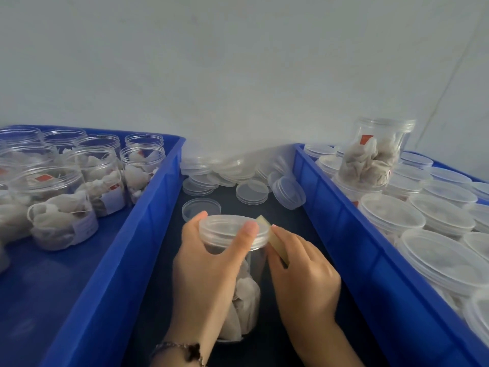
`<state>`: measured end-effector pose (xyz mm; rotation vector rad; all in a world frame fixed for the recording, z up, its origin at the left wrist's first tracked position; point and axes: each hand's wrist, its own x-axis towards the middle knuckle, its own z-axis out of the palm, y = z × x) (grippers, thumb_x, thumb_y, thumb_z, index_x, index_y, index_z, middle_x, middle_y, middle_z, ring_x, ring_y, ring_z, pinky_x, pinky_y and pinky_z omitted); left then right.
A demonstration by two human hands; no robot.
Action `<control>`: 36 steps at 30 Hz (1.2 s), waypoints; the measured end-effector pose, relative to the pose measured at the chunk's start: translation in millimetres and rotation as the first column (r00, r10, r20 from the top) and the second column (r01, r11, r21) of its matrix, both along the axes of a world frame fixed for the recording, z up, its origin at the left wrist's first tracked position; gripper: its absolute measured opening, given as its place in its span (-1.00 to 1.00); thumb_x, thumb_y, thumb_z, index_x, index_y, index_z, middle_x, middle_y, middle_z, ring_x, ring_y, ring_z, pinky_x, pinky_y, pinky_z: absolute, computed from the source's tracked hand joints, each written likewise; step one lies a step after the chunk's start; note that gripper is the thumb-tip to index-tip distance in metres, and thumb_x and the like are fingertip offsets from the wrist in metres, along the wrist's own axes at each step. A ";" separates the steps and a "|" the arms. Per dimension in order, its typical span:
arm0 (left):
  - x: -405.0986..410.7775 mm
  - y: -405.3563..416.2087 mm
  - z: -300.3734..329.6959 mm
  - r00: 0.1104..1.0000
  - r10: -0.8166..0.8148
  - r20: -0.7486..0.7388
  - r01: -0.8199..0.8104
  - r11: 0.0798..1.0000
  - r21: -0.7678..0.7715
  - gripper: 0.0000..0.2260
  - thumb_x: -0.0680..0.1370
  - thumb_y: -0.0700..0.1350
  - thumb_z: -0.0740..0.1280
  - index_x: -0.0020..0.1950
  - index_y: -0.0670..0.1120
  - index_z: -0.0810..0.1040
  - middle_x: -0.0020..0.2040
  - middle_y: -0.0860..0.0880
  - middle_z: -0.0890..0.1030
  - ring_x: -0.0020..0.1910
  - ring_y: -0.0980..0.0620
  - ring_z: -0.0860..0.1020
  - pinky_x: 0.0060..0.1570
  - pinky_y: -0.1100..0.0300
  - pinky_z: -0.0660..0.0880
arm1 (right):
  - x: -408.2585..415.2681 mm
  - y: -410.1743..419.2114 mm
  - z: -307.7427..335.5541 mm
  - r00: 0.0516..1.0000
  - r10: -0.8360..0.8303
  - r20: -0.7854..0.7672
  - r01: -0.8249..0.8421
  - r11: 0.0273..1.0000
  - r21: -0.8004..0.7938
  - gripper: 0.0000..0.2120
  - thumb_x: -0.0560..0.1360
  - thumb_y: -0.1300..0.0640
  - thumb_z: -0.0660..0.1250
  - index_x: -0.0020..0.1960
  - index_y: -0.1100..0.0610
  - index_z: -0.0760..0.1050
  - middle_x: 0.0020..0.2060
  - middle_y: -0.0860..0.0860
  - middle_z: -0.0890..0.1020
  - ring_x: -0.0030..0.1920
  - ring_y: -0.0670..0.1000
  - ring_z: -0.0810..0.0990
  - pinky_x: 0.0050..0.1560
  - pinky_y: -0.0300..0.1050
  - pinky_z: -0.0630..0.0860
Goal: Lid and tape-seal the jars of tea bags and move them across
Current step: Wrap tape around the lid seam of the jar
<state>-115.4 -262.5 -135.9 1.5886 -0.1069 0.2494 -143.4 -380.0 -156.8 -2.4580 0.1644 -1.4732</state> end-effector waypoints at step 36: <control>7.3 13.2 4.1 0.984 -0.171 0.044 0.173 0.985 -0.030 -0.33 -0.02 0.24 0.45 0.04 0.06 0.47 -0.21 0.33 0.62 -0.30 0.26 0.62 -0.36 0.41 0.50 | -3.3 -47.9 19.7 0.852 0.275 -0.445 -0.170 0.950 0.263 -0.45 0.42 -0.20 0.29 0.31 -0.28 0.11 -0.41 -0.17 0.52 -0.37 -0.12 0.52 -0.33 -0.24 0.42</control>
